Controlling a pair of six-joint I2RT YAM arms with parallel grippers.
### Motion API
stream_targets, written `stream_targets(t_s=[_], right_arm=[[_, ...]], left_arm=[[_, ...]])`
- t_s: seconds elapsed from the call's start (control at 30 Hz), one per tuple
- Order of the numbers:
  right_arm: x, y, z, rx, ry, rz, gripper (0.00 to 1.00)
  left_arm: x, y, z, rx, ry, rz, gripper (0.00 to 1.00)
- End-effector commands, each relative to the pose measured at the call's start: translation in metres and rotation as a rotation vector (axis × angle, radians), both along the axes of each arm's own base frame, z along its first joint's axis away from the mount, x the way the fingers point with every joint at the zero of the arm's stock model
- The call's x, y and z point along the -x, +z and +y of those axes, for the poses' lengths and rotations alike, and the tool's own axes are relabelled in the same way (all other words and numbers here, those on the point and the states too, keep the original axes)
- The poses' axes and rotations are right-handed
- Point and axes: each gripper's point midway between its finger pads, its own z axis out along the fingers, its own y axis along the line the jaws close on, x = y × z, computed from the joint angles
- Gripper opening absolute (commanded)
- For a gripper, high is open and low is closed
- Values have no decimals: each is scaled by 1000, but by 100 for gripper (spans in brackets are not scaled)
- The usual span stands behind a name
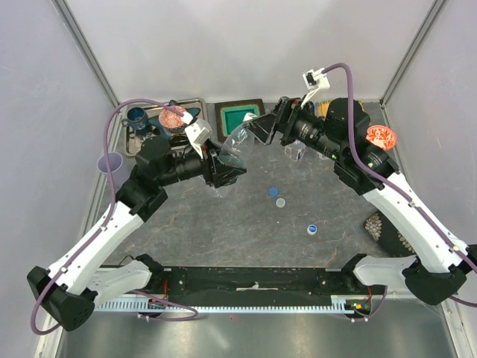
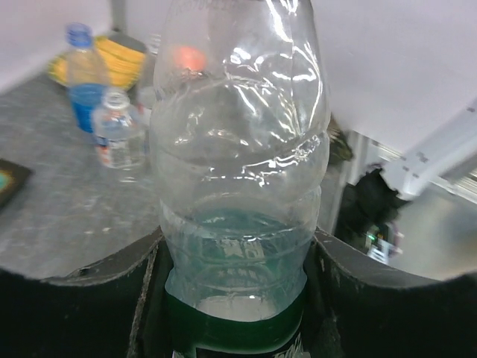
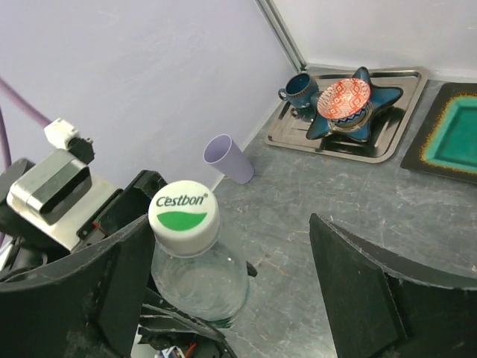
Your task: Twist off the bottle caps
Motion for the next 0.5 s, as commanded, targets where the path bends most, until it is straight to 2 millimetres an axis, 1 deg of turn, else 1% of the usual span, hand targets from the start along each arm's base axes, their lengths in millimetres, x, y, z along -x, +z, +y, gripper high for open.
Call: stream_targets(t_s=[0.0, 0.03, 0.07, 0.1, 0.17, 0.2, 0.23, 0.27, 0.37, 0.47], right_arm=[[-13, 24, -10, -65, -109, 2, 88], [-15, 26, -10, -72, -117, 7, 88], [-16, 27, -8, -83, -118, 16, 87], [-17, 28, -7, -92, -117, 18, 87], [-16, 38, -3, -121, -102, 5, 86], [-17, 39, -2, -124, -101, 6, 86], [-18, 39, 3, -124, -95, 8, 85], [-18, 44, 3, -130, -96, -1, 84], [-21, 44, 11, -127, -87, 3, 81], [-23, 38, 18, -116, -73, 15, 77]], left_arm=[[-35, 3, 23, -84, 317, -175, 42], [-36, 3, 25, -94, 351, -192, 41], [-32, 2, 20, -105, 358, -206, 41], [-40, 2, 26, -126, 430, -224, 41], [-41, 0, 25, -155, 461, -247, 41], [-46, -1, 29, -169, 504, -253, 41], [-47, -1, 29, -172, 517, -257, 40], [-47, -1, 29, -174, 523, -259, 40], [-48, 0, 30, -175, 546, -264, 40], [-47, 1, 28, -173, 542, -268, 40]])
